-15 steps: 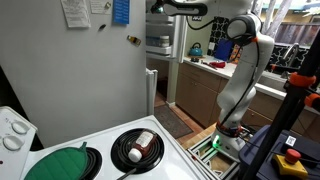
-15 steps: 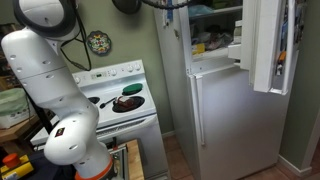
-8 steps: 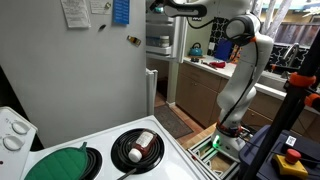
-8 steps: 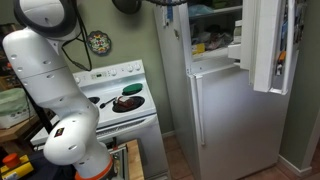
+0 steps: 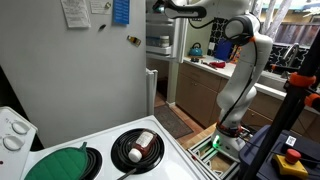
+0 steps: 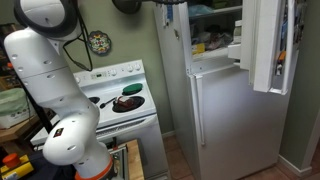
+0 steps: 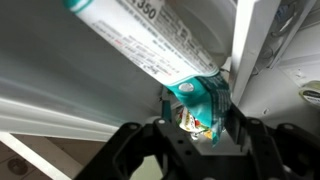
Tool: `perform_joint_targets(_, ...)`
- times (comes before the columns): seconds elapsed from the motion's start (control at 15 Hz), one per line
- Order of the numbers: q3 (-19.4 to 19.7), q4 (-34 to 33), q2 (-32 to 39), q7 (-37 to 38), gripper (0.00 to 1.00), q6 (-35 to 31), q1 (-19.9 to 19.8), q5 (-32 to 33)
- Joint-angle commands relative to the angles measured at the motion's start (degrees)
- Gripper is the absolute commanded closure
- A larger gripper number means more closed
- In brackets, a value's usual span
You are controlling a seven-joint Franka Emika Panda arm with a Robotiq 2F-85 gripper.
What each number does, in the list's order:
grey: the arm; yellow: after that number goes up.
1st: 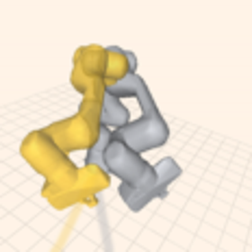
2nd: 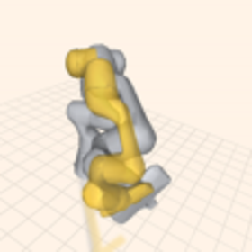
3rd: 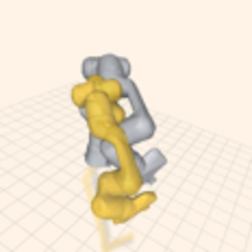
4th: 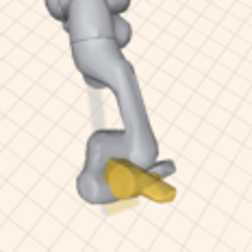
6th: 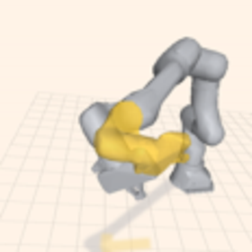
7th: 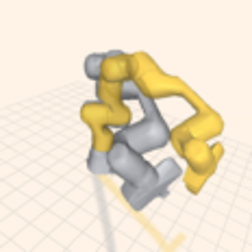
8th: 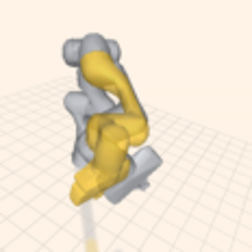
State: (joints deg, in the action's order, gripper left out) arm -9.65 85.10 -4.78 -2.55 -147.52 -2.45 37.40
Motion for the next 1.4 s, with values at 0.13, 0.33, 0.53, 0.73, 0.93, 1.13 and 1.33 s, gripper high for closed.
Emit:
perform_joint_targets(0.13, 0.05, 0.07, -0.32, 0.69, 0.91, 0.26, -0.44, 1.24)
perform_joint_targets(0.33, 0.09, -0.17, -0.99, 1.36, 1.00, 0.23, -0.54, 0.90)
perform_joint_targets(0.53, 0.19, -0.96, -1.53, 2.05, 1.00, -0.10, -0.71, 0.95)
perform_joint_targets(0.73, 0.25, -2.16, -1.88, 3.88, 1.00, -0.51, -0.97, 0.50)
perform_joint_targets(0.93, 0.30, -3.04, -1.97, 5.55, 1.00, -1.31, -1.22, 0.89)
perform_joint_targets(1.13, 0.39, -3.74, -1.97, 6.69, 1.00, -2.10, -1.20, 0.88)
perform_joint_targets(1.33, 0.37, -4.44, -2.03, 7.58, 1.00, -3.00, -1.09, 0.65)
